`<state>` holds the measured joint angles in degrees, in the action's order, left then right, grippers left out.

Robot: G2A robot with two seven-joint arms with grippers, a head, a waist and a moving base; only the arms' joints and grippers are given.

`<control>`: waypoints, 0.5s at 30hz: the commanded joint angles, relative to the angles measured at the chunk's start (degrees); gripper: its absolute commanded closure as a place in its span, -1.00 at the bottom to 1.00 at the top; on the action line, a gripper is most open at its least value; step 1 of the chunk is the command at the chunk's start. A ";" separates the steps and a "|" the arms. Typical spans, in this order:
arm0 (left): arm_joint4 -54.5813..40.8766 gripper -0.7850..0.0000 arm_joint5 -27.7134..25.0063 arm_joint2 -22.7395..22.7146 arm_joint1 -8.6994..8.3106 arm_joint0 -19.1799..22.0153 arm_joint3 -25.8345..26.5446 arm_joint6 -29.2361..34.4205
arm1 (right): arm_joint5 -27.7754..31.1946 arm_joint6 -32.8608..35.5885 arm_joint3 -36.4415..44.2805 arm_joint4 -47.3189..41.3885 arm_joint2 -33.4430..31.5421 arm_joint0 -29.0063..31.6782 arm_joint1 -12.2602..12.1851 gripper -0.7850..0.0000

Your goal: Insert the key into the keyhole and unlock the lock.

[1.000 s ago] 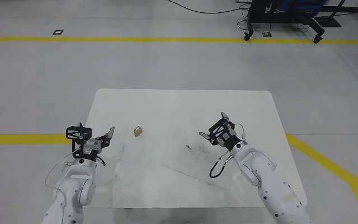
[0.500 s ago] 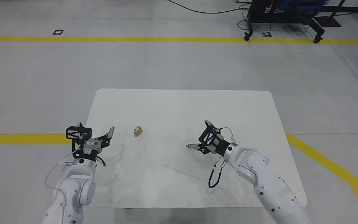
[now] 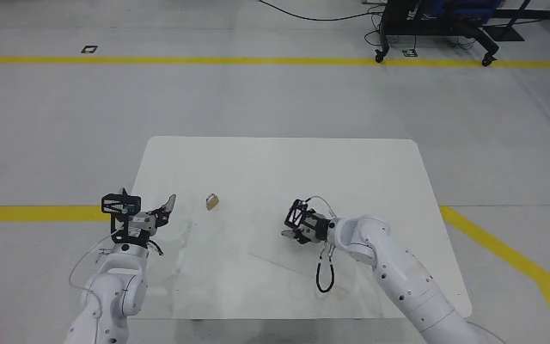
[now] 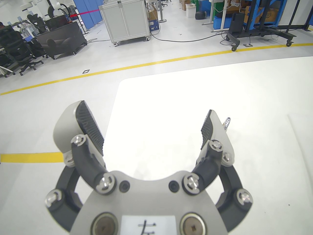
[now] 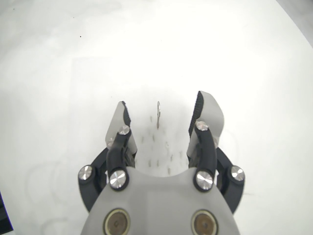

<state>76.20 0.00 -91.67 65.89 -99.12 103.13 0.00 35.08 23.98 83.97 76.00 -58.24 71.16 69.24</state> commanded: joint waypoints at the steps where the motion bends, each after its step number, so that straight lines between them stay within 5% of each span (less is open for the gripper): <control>1: 0.00 -1.00 0.00 0.00 0.00 0.00 0.00 0.00 | 0.27 0.83 0.36 0.55 0.14 0.00 -0.09 0.47; 3: 0.00 -1.00 0.00 0.00 0.00 0.00 0.00 0.00 | 0.37 1.37 0.68 0.96 0.21 0.03 -0.17 0.59; 5: 0.00 -1.00 0.00 0.00 0.00 0.00 0.00 0.00 | 0.48 1.45 0.91 1.29 0.23 0.03 -0.25 1.00; 15: 0.00 -1.00 0.00 0.00 0.00 0.00 0.00 0.00 | 1.20 -0.47 2.88 4.16 0.57 0.46 -0.66 1.00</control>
<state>76.20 0.00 -91.67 65.89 -99.12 103.13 0.00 36.17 23.98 86.66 79.93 -57.69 71.57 68.61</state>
